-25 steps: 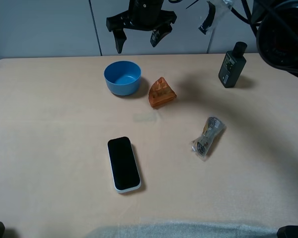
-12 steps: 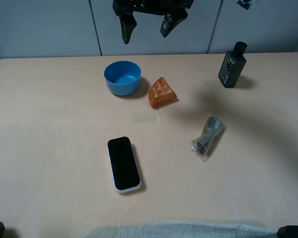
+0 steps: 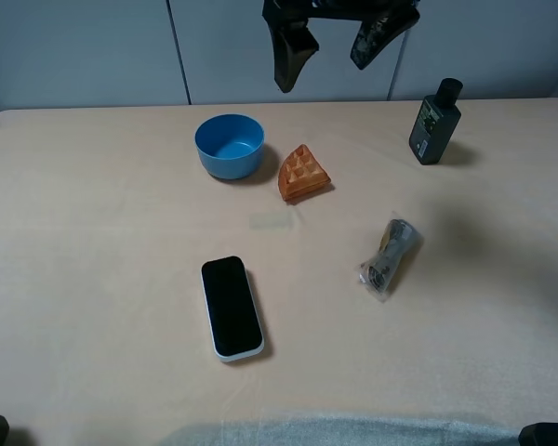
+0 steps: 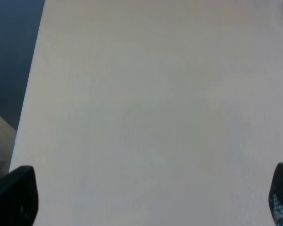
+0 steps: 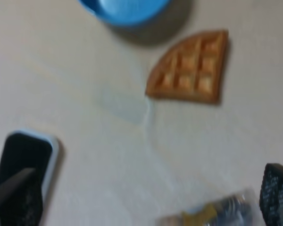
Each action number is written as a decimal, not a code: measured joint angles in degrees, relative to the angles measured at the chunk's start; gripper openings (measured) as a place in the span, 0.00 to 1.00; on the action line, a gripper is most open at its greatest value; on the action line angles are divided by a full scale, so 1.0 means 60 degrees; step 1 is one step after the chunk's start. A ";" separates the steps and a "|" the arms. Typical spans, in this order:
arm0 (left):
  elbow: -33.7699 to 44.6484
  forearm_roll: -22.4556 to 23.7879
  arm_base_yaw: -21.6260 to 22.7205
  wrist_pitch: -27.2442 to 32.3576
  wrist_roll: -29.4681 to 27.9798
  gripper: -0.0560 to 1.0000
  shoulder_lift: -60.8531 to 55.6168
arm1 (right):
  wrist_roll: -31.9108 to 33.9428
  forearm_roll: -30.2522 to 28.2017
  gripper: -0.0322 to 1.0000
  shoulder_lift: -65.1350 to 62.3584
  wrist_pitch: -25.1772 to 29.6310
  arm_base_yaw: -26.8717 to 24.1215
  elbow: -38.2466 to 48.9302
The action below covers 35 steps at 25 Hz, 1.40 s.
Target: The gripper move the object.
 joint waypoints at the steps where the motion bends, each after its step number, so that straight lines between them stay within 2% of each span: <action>1: 0.0000 0.0000 0.0000 0.0000 0.0000 0.98 0.0000 | -0.0015 -0.0073 0.70 -0.0208 0.0000 0.0000 0.0305; 13: 0.0000 0.0000 0.0000 0.0000 0.0000 0.98 0.0000 | -0.0041 -0.0728 0.70 -0.3175 0.0008 0.0000 0.3153; 35: 0.0000 0.0000 0.0000 0.0000 0.0000 0.98 0.0000 | -0.0041 -0.0865 0.70 -0.8138 0.0026 0.0000 0.6383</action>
